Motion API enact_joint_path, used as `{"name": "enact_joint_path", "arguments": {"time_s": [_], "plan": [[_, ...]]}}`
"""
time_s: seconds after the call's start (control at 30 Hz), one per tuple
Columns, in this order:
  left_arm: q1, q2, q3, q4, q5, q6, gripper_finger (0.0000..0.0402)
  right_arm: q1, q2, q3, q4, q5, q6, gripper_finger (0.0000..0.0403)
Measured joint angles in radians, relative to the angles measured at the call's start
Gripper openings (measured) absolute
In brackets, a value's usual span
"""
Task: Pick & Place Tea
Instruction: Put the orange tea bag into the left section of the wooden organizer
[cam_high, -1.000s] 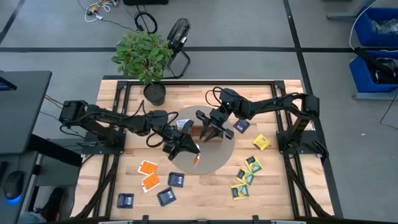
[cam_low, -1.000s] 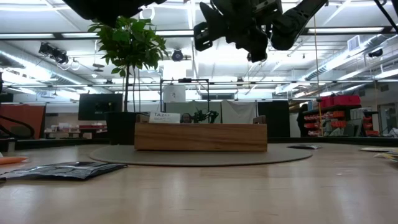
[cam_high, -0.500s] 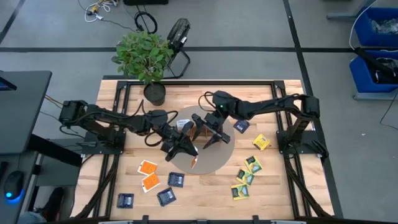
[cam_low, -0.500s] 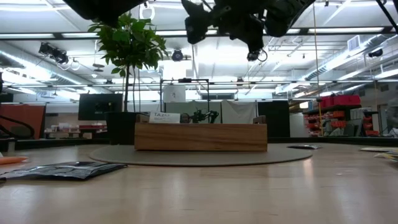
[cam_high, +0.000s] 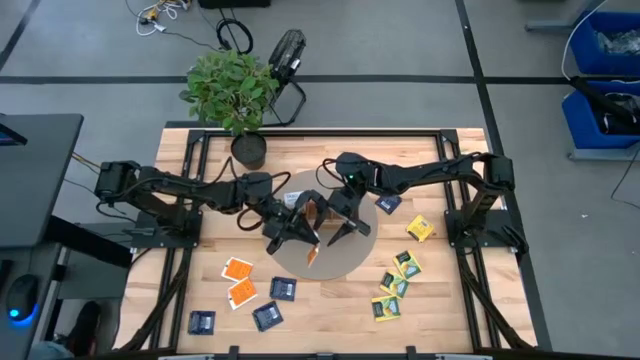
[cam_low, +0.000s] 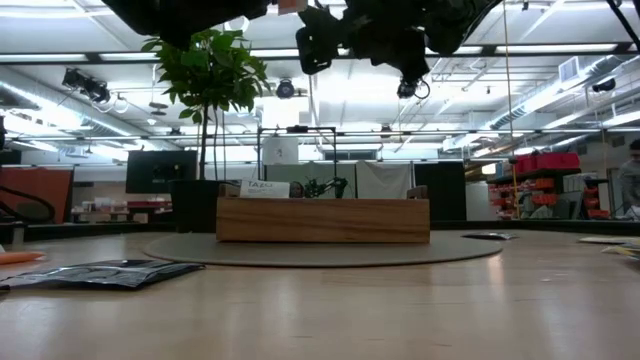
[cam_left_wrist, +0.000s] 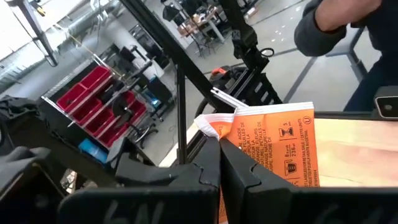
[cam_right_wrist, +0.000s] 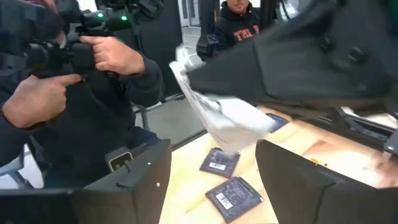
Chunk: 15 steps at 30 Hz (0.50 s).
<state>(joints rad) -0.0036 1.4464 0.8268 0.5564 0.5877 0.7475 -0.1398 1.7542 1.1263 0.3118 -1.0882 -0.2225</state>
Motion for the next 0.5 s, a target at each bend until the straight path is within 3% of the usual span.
{"name": "enact_joint_path", "arguments": {"time_s": [0.27, 0.5], "plan": [[0.003, 0.000, 0.000, -0.002, 0.064, -0.029, 0.0002, 0.005, 0.000, 0.000, -0.032, -0.064, -0.049, 0.0216], [-0.002, 0.000, 0.000, -0.001, 0.081, -0.049, 0.0002, -0.001, 0.000, 0.000, -0.034, 0.001, -0.046, 0.0199]]}}
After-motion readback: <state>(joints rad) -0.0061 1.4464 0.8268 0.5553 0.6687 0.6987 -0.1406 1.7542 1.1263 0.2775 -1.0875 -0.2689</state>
